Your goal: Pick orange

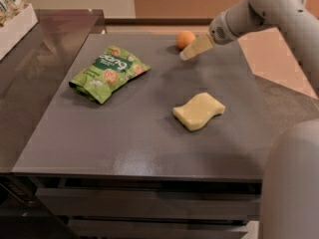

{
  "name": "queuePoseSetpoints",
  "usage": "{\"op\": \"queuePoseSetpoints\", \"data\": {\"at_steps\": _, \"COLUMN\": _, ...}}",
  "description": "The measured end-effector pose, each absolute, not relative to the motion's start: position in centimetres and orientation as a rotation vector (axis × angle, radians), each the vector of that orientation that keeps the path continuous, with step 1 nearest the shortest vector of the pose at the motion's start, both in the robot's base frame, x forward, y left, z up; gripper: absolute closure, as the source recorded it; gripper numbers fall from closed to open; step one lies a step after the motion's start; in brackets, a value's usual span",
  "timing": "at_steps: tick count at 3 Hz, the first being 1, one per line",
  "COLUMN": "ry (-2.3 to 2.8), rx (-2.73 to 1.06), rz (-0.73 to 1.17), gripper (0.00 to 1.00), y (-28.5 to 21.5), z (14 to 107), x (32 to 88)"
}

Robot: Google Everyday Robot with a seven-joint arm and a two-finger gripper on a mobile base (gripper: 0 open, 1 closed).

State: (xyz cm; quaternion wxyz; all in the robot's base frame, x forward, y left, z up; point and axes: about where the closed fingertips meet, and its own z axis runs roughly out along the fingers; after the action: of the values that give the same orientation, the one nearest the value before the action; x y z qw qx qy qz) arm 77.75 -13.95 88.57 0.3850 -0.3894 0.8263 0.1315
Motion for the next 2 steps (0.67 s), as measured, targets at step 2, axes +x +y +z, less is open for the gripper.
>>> {"op": "queuePoseSetpoints", "data": {"at_steps": 2, "ry": 2.066, "rx": -0.964, "rz": 0.364, "gripper": 0.0, "y": -11.6, "z": 88.0, "x": 81.0}}
